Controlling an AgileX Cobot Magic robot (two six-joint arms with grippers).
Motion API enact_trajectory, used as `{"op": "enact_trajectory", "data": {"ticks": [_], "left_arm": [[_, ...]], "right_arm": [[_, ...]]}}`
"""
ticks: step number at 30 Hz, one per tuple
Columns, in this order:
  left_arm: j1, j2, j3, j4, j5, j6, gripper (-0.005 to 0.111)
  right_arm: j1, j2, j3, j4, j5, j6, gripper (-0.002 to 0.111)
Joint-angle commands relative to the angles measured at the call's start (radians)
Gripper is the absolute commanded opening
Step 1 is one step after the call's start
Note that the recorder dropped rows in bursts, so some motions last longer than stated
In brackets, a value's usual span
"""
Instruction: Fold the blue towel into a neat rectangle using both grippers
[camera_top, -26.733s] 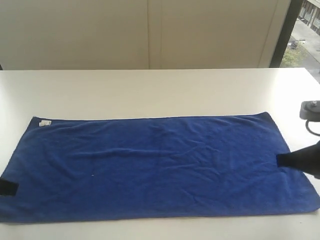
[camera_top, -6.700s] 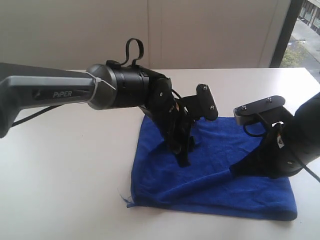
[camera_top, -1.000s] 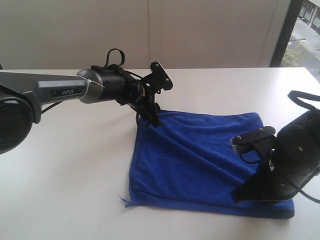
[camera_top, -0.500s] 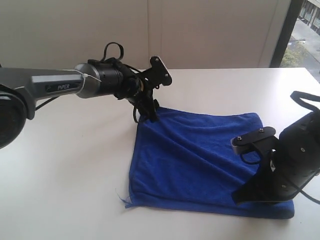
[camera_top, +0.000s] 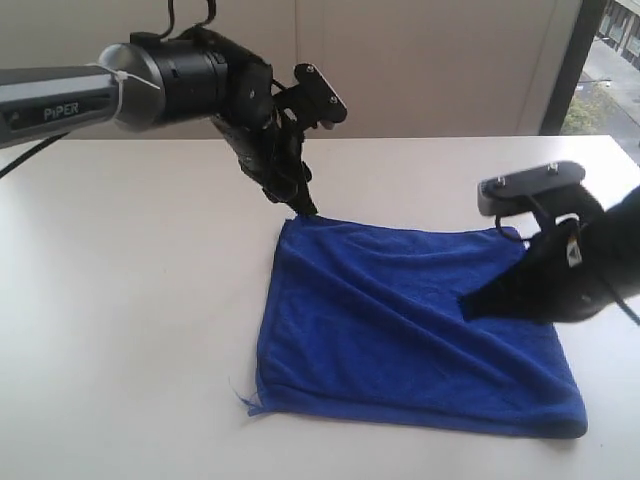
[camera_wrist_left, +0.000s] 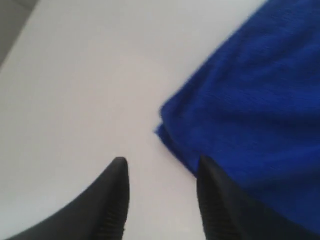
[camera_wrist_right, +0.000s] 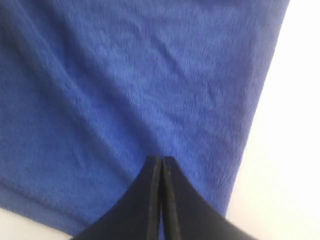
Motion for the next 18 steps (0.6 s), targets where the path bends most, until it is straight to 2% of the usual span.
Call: {"op": "enact_trajectory", "data": {"ticks": [1,2,4,7,8,10,13,18], "left_arm": [[-0.011,-0.062,0.000,-0.330,0.248,0.313,0.024],[-0.011,-0.079,0.000,-0.362,0.318,0.343,0.012],[-0.011,-0.094,0.000,-0.382,0.369,0.358,0.000],[-0.011,-0.115,0.050,-0.436,0.393,0.403,0.000],[-0.011,-0.123,0.088,-0.456,0.387,0.433,0.000],[-0.011,-0.151,0.206,-0.468,0.335,0.455,0.000],[-0.011,-0.198,0.310,-0.487,0.286,0.527,0.000],[-0.011,-0.244,0.330,-0.547,0.413,0.700,0.000]], "right_arm": [[-0.042,0.042,-0.220,0.010,0.129,-0.114,0.000],[-0.095,0.086,-0.320,0.072,0.188,-0.209,0.000],[-0.153,0.137,-0.406,0.183,0.251,-0.351,0.000],[-0.265,0.244,-0.553,0.423,0.350,-0.580,0.000],[-0.287,0.282,-0.587,0.452,0.353,-0.589,0.000],[-0.294,0.381,-0.647,0.436,0.360,-0.606,0.000],[-0.294,0.495,-0.700,0.433,0.382,-0.636,0.000],[-0.296,0.609,-0.782,0.411,0.382,-0.654,0.000]]}}
